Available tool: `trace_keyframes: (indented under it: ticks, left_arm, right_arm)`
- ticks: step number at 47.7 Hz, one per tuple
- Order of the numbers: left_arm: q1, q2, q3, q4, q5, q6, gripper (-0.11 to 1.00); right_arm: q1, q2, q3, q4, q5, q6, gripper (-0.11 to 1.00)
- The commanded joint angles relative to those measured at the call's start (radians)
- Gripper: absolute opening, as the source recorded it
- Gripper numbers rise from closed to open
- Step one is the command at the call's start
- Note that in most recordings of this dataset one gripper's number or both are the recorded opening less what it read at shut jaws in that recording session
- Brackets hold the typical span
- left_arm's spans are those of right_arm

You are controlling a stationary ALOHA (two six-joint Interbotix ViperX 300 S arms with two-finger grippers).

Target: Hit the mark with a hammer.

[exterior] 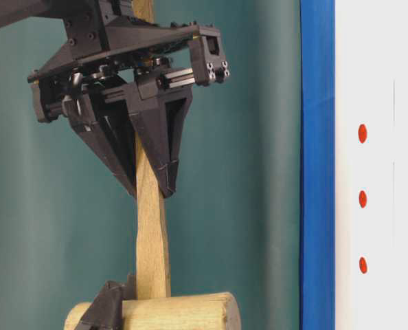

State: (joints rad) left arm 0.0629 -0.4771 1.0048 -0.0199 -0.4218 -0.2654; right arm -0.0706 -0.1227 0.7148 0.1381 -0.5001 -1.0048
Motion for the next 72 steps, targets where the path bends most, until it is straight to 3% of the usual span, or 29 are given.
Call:
trace_keyframes:
  ticks: [1,28,32,40,45,52,56,66,72]
  left_arm:
    - [-0.005,-0.005,-0.018,0.005,-0.002,0.009,0.45]
    - [-0.005,-0.034,-0.009,0.005,-0.003,0.014,0.45]
    - [-0.005,-0.032,-0.009,0.005,-0.002,0.015,0.45]
    - [-0.005,-0.034,-0.009,0.005,0.002,0.020,0.45]
    - [-0.005,-0.034,-0.009,0.008,0.002,0.023,0.45]
    - [-0.005,-0.034,-0.009,0.009,0.002,0.040,0.45]
    - [-0.006,-0.034,-0.009,0.011,0.008,0.091,0.45]
    - [-0.009,-0.034,-0.012,0.011,0.040,0.276,0.45]
    - [-0.017,-0.034,-0.014,0.009,0.040,0.319,0.45]
  right_arm:
    - [0.002,-0.037,-0.025,0.005,-0.012,0.008,0.10]
    - [-0.002,-0.043,-0.031,0.083,0.071,0.018,0.13]
    - [0.000,-0.048,-0.028,0.092,0.074,0.021,0.32]
    - [0.005,-0.061,-0.020,0.121,0.080,0.026,0.83]
    - [0.009,-0.077,-0.017,0.146,0.107,0.026,0.98]
    - [0.012,-0.097,-0.023,0.230,0.184,0.026,0.97]
    - [0.012,-0.101,-0.031,0.290,0.241,0.026,0.97]
    - [0.012,-0.101,-0.049,0.502,0.342,0.026,0.97]
    - [0.011,-0.101,-0.055,0.609,0.365,0.023,0.97]
